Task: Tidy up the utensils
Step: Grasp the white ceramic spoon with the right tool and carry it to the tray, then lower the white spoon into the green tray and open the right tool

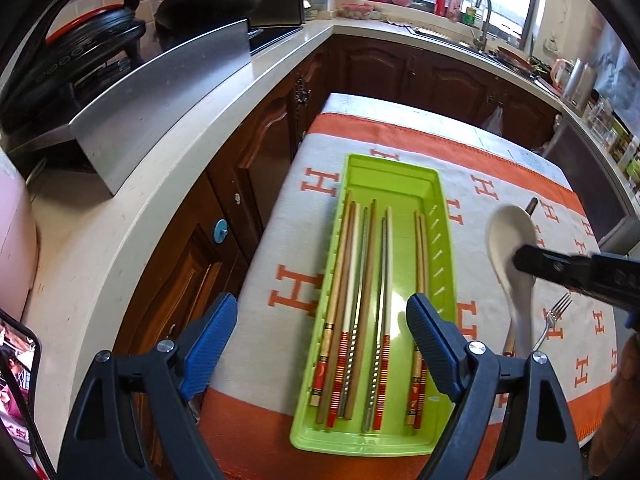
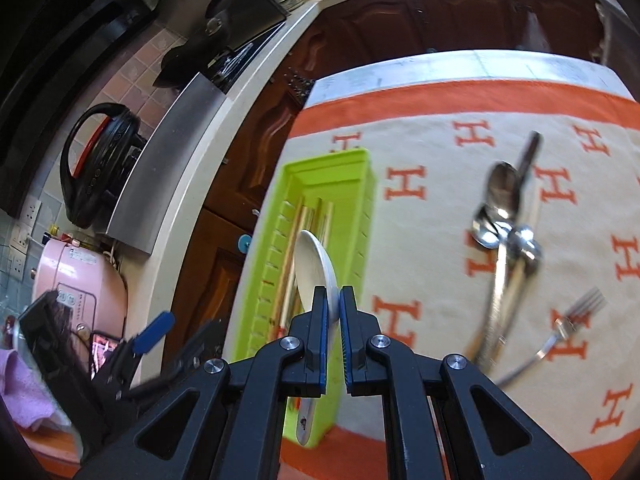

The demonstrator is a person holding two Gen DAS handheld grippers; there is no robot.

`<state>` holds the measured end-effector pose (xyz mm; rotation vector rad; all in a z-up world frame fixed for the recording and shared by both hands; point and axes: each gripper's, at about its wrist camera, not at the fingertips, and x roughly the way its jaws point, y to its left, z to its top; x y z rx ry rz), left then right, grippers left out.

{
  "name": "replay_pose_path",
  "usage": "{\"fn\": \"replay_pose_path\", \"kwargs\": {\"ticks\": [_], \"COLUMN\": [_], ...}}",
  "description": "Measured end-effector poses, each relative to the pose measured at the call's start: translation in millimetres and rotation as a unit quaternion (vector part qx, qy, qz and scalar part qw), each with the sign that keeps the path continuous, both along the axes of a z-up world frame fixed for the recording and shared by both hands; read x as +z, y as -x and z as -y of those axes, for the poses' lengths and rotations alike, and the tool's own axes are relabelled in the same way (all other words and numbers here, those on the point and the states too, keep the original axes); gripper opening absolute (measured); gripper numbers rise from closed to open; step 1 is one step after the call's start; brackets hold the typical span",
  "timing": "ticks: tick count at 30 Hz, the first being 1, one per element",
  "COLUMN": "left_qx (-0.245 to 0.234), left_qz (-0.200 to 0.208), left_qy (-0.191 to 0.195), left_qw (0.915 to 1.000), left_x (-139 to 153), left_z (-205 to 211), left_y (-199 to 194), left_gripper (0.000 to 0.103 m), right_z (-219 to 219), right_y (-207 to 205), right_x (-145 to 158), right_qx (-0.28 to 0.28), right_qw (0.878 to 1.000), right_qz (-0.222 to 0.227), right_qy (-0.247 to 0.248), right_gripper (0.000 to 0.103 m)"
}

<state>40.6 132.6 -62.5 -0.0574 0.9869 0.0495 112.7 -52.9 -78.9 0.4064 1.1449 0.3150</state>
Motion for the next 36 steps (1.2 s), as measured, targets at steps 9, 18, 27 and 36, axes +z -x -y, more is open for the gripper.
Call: {"fn": "replay_pose_path", "kwargs": {"ticks": [9, 18, 27, 36], "left_qx": [0.02, 0.041, 0.046, 0.047], "left_qz": [-0.008, -0.024, -0.033, -0.033], "left_qy": [-0.007, -0.024, -0.018, -0.016], "left_qw": [0.9998, 0.9986, 0.9982, 0.9982], "left_x": [-11, -32, -40, -36], "left_z": [-16, -25, -30, -29], "left_y": [-16, -43, -49, -43], "left_gripper": [0.085, 0.085, 0.085, 0.085], "right_z": [-39, -56, -64, -67], "right_y": [-55, -88, -96, -84], "right_x": [-31, -62, -75, -63], "right_qx": [-0.016, -0.019, -0.01, 0.003], "right_qw": [0.999, 0.996, 0.994, 0.994], "right_qz": [-0.002, -0.008, -0.005, 0.021], "right_qy": [0.043, 0.088, 0.107, 0.11], "right_gripper": [0.006, 0.006, 0.008, 0.023]}}
